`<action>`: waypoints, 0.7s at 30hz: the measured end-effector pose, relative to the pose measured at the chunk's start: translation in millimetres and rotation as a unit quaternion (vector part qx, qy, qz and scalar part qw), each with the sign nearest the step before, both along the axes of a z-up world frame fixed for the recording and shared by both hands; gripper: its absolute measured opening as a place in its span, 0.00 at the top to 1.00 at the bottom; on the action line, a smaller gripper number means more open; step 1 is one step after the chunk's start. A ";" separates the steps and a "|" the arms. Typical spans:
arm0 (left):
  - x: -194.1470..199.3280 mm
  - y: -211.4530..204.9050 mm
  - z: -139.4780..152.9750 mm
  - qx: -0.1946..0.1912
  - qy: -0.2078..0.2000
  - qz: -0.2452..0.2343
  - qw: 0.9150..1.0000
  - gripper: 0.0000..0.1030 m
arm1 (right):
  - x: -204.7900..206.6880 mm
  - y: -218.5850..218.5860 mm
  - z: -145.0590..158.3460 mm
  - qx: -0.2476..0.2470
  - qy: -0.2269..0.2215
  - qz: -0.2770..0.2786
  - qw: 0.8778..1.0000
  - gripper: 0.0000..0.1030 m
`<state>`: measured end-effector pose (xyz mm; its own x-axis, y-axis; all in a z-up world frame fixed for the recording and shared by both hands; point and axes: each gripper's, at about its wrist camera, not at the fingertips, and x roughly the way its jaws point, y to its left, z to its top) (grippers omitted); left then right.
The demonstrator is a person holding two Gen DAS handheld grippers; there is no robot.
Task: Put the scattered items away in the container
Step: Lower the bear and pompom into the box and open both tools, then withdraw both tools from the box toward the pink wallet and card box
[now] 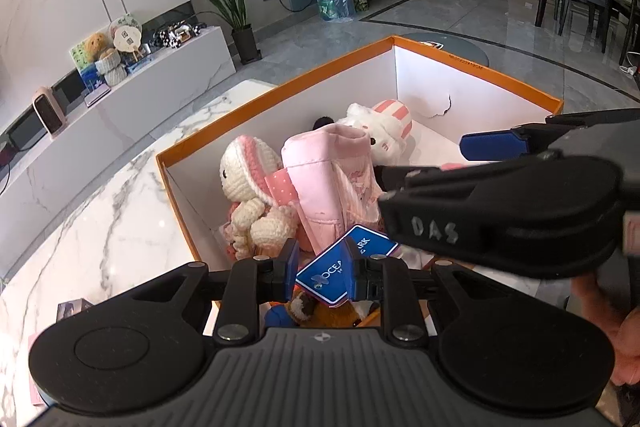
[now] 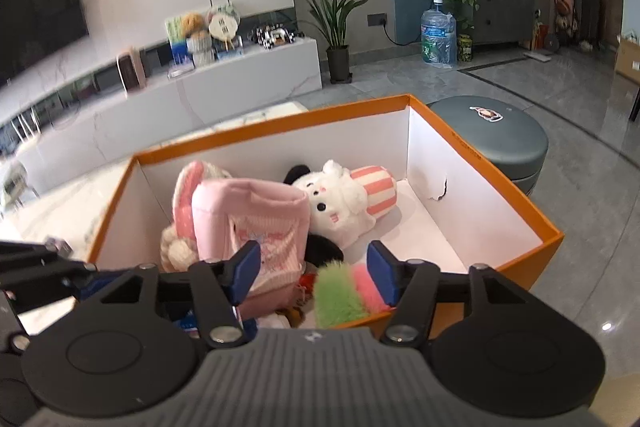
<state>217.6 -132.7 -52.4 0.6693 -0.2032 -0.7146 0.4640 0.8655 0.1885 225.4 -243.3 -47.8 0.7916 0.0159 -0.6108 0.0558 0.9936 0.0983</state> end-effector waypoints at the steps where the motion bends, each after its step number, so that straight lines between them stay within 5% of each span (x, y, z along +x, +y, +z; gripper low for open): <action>1: 0.2 -0.1 0.2 0.000 0.003 0.002 1.000 0.75 | 0.8 2.8 0.1 -0.009 0.005 0.001 1.000 0.36; 8: 1.7 2.9 6.5 -0.012 0.029 0.017 0.999 0.73 | 8.1 9.2 2.3 -0.025 0.045 0.008 0.999 0.22; 13: -4.6 5.7 15.3 -0.011 0.021 0.026 0.999 0.56 | 10.1 7.5 8.6 -0.013 0.060 0.001 0.998 0.14; 15: -7.1 6.9 18.8 -0.010 0.018 0.030 0.999 0.38 | 8.4 5.8 13.2 -0.006 0.056 -0.006 0.998 0.13; 21: -18.5 18.9 35.5 -0.020 0.001 0.038 0.999 0.36 | 0.3 9.6 29.5 -0.006 0.047 -0.012 0.999 0.12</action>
